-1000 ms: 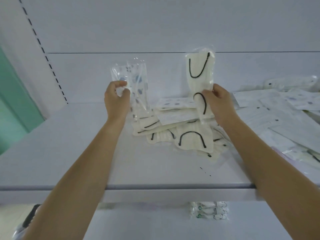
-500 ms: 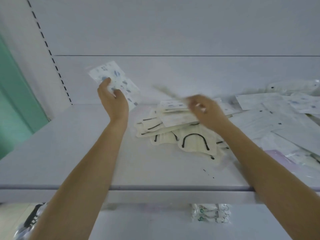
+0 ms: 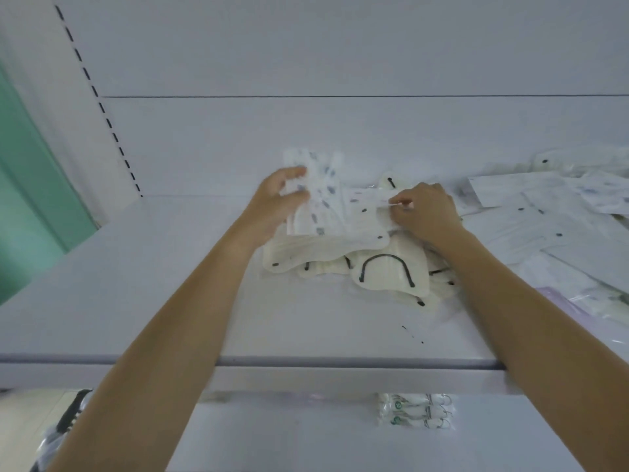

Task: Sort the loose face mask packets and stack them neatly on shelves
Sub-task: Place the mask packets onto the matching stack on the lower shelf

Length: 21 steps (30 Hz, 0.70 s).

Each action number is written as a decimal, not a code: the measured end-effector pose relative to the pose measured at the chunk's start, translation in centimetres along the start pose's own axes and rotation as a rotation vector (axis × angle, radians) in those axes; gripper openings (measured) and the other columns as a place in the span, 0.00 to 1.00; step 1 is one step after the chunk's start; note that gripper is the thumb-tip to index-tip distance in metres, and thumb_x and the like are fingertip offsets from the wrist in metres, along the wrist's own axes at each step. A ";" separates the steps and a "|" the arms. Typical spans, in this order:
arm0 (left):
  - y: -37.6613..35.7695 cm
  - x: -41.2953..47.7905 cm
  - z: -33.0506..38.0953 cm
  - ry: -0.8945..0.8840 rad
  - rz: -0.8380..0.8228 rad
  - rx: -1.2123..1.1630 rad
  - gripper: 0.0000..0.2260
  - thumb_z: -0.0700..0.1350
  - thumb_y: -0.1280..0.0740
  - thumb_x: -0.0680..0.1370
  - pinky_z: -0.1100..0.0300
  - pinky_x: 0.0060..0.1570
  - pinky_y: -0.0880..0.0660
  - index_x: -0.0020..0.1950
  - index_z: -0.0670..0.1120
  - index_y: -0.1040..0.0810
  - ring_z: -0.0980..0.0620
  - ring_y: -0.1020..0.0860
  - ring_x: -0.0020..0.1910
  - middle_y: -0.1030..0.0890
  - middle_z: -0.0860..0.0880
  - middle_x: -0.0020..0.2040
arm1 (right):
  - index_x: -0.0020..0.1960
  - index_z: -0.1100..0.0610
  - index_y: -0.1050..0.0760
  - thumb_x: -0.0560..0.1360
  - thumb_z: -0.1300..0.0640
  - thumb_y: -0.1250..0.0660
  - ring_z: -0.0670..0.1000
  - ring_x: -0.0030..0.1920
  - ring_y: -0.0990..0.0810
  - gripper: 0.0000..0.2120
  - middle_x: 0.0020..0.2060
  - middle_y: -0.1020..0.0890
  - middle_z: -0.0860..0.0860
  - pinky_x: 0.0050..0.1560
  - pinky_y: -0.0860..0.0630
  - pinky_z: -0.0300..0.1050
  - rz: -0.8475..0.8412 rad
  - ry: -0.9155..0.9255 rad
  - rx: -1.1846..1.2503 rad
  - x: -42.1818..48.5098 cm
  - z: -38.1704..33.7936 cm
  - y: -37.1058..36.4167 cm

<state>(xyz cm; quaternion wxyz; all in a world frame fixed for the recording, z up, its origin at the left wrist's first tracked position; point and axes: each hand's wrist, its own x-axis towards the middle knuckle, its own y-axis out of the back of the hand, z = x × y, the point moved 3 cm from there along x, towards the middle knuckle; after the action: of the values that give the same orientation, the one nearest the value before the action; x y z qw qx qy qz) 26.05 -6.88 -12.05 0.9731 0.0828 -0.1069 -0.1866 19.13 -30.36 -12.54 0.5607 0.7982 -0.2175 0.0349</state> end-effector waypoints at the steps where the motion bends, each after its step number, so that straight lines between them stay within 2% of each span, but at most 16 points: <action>1: -0.5 -0.1 -0.5 0.079 -0.109 0.034 0.17 0.38 0.35 0.78 0.66 0.52 0.28 0.65 0.51 0.29 0.58 0.29 0.63 0.34 0.53 0.66 | 0.56 0.55 0.20 0.76 0.55 0.39 0.57 0.58 0.27 0.13 0.51 0.21 0.55 0.58 0.29 0.50 0.023 -0.001 0.037 -0.1 -0.1 0.1; 3: -1.0 -0.3 -1.0 0.188 -0.234 0.090 0.21 0.39 0.33 0.77 0.71 0.39 0.25 0.69 0.49 0.32 0.64 0.25 0.50 0.35 0.52 0.65 | 0.46 0.56 0.20 0.77 0.55 0.38 0.55 0.48 0.23 0.10 0.43 0.21 0.53 0.47 0.27 0.46 0.043 -0.035 0.135 -0.3 0.1 0.3; 4: -0.9 -0.2 -1.1 0.208 -0.242 0.120 0.23 0.40 0.33 0.77 0.71 0.39 0.25 0.70 0.49 0.33 0.63 0.26 0.49 0.36 0.51 0.68 | 0.40 0.55 0.23 0.76 0.55 0.38 0.54 0.43 0.24 0.10 0.39 0.22 0.52 0.42 0.30 0.44 0.063 -0.054 0.176 -0.5 0.3 0.4; 6: -0.3 0.2 -1.1 0.228 -0.195 0.161 0.24 0.43 0.33 0.77 0.63 0.49 0.27 0.72 0.50 0.35 0.56 0.27 0.58 0.39 0.49 0.73 | 0.34 0.58 0.29 0.76 0.57 0.39 0.53 0.37 0.28 0.12 0.34 0.26 0.53 0.38 0.35 0.42 0.149 -0.082 0.263 -0.6 0.6 0.9; 8: 0.6 0.5 -1.2 0.261 -0.115 0.198 0.25 0.46 0.33 0.78 0.57 0.55 0.30 0.73 0.50 0.37 0.50 0.30 0.65 0.39 0.48 0.74 | 0.36 0.62 0.27 0.76 0.59 0.40 0.52 0.35 0.30 0.11 0.34 0.26 0.55 0.34 0.36 0.42 0.284 -0.106 0.347 -0.8 0.6 1.6; 10: 1.4 0.7 -1.5 0.270 -0.018 0.252 0.27 0.49 0.34 0.78 0.57 0.56 0.33 0.74 0.48 0.39 0.47 0.33 0.68 0.38 0.48 0.74 | 0.38 0.64 0.26 0.76 0.57 0.40 0.50 0.33 0.32 0.12 0.33 0.27 0.55 0.31 0.37 0.41 0.424 -0.127 0.393 -1.1 0.5 2.2; 12: 2.0 0.7 -1.4 0.197 0.109 0.298 0.27 0.52 0.35 0.78 0.58 0.56 0.35 0.73 0.47 0.38 0.49 0.34 0.68 0.36 0.48 0.73 | 0.39 0.65 0.27 0.77 0.56 0.41 0.48 0.31 0.34 0.14 0.32 0.28 0.54 0.30 0.39 0.38 0.511 -0.115 0.433 -1.3 0.2 2.7; 14: 1.9 0.7 -0.7 0.094 0.204 0.232 0.25 0.56 0.37 0.78 0.59 0.57 0.36 0.72 0.47 0.35 0.53 0.32 0.65 0.33 0.50 0.71 | 0.39 0.65 0.27 0.78 0.57 0.41 0.49 0.33 0.33 0.14 0.33 0.28 0.54 0.31 0.39 0.37 0.525 -0.015 0.431 -1.7 -0.8 2.9; 16: 0.9 0.6 -0.1 0.072 0.129 0.034 0.22 0.58 0.40 0.79 0.56 0.62 0.35 0.69 0.48 0.31 0.55 0.30 0.63 0.29 0.50 0.68 | 0.44 0.63 0.22 0.78 0.59 0.38 0.50 0.39 0.28 0.10 0.38 0.24 0.55 0.39 0.36 0.36 0.453 0.146 0.424 -2.4 -2.6 2.7; 17: 0.3 0.6 0.1 0.076 0.050 -0.056 0.20 0.58 0.41 0.79 0.52 0.65 0.33 0.66 0.49 0.28 0.52 0.27 0.63 0.26 0.48 0.66 | 0.48 0.62 0.20 0.78 0.60 0.37 0.51 0.42 0.26 0.08 0.41 0.22 0.55 0.44 0.33 0.38 0.373 0.237 0.413 -2.8 -3.6 2.3; 19: -0.7 0.4 0.0 0.061 -0.061 -0.076 0.19 0.57 0.39 0.79 0.47 0.64 0.29 0.63 0.47 0.27 0.46 0.24 0.62 0.24 0.44 0.65 | 0.53 0.61 0.20 0.78 0.58 0.37 0.53 0.51 0.24 0.10 0.50 0.20 0.55 0.54 0.31 0.41 0.114 0.408 0.337 -3.6 -5.6 0.8; 21: -0.9 0.5 -0.5 0.035 -0.040 0.010 0.21 0.51 0.34 0.78 0.53 0.59 0.26 0.68 0.45 0.30 0.48 0.24 0.61 0.26 0.45 0.67 | 0.56 0.58 0.21 0.78 0.53 0.38 0.50 0.58 0.25 0.13 0.57 0.20 0.51 0.58 0.33 0.38 -0.178 0.499 0.270 -4.3 -6.9 -1.2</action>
<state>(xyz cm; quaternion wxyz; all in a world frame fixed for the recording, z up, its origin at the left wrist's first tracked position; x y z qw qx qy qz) 26.26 -7.84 -12.60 0.9705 0.0929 -0.0891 -0.2041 16.99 -22.44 -12.30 0.4866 0.8482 0.0047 0.2094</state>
